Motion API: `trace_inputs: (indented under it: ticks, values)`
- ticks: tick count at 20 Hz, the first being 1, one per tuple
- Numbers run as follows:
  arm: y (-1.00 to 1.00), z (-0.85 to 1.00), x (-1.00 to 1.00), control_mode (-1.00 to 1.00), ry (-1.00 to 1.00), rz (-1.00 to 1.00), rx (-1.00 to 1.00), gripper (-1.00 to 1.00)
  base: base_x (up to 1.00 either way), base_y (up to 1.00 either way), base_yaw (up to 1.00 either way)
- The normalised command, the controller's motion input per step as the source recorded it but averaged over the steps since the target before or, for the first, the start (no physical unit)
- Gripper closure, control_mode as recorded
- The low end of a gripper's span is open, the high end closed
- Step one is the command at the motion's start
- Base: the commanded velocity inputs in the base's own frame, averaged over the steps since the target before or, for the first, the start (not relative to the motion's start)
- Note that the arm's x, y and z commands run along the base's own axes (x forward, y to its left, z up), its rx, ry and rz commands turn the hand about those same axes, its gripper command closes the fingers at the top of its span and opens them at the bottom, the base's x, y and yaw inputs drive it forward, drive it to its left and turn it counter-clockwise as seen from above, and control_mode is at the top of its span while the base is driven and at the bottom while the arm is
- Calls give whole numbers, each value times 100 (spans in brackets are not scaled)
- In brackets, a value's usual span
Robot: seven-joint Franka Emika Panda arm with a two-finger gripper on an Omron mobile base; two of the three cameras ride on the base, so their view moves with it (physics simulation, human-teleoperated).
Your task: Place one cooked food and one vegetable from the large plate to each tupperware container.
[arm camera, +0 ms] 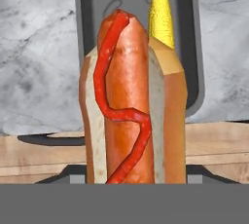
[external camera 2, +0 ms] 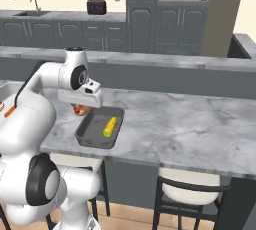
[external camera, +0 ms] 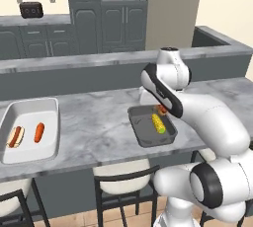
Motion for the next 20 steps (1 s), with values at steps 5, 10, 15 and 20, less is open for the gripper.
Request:
trace_inputs:
  ticks: [5, 10, 15, 20]
  values:
    - [0, -24, 58, -100, -16, 4, 0, 100, 0, 0, 0]
    - [0, -32, 42, -100, -10, 2, -1, 100, 0, 0, 0]
    - [0, -17, 31, -100, 12, 0, 1, 100, 0, 0, 0]
    - [0, -65, 12, -100, 3, 0, -2, 100, 0, 0, 0]
